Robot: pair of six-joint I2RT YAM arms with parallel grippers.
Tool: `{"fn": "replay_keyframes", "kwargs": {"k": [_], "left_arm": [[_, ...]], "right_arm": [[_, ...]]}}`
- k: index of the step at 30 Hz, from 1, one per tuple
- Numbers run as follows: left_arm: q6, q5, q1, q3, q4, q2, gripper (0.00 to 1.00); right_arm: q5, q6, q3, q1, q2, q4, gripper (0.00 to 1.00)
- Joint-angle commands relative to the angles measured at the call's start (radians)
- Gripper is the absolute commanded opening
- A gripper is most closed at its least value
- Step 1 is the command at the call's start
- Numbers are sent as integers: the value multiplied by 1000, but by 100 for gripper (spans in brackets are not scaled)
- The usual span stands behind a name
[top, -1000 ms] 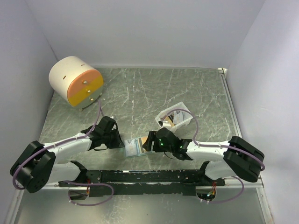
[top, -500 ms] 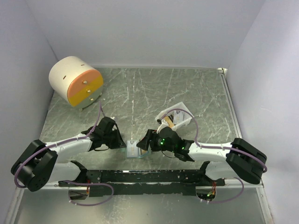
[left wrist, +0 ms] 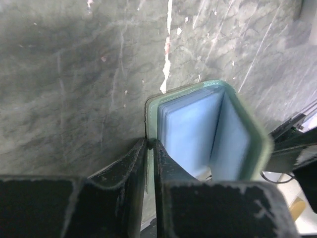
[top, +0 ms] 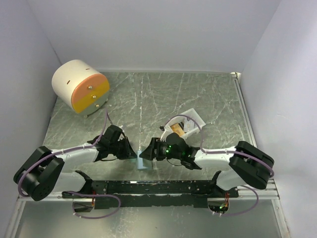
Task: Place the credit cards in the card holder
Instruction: Close the card holder at the center of the board.
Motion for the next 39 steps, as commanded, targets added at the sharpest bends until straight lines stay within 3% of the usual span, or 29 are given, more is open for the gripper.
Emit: {"fn": "replay_keyframes", "kwargs": {"k": [1,8,16,25,33,39], "left_arm": [[-39,84,-1,-2,82,4,22],[-5,15,27,70,-100,-85,36],[32,-84,89,99,-275,-155,38],[45,-64,101,68,-308,-149,25],[25,108,101,-9,-150,-124,12],[-6,159,101,-48,-66,-128,12]], "right_arm": [[-77,-26,32,0,73,73,54],[-39,-81,67,0,120,-47,37],[22,-140,113,0,168,-187,20],[51,-166,144,3,221,-243,16],[64,-163,150,7,229,-259,15],[104,-165,178,21,224,-311,15]]}}
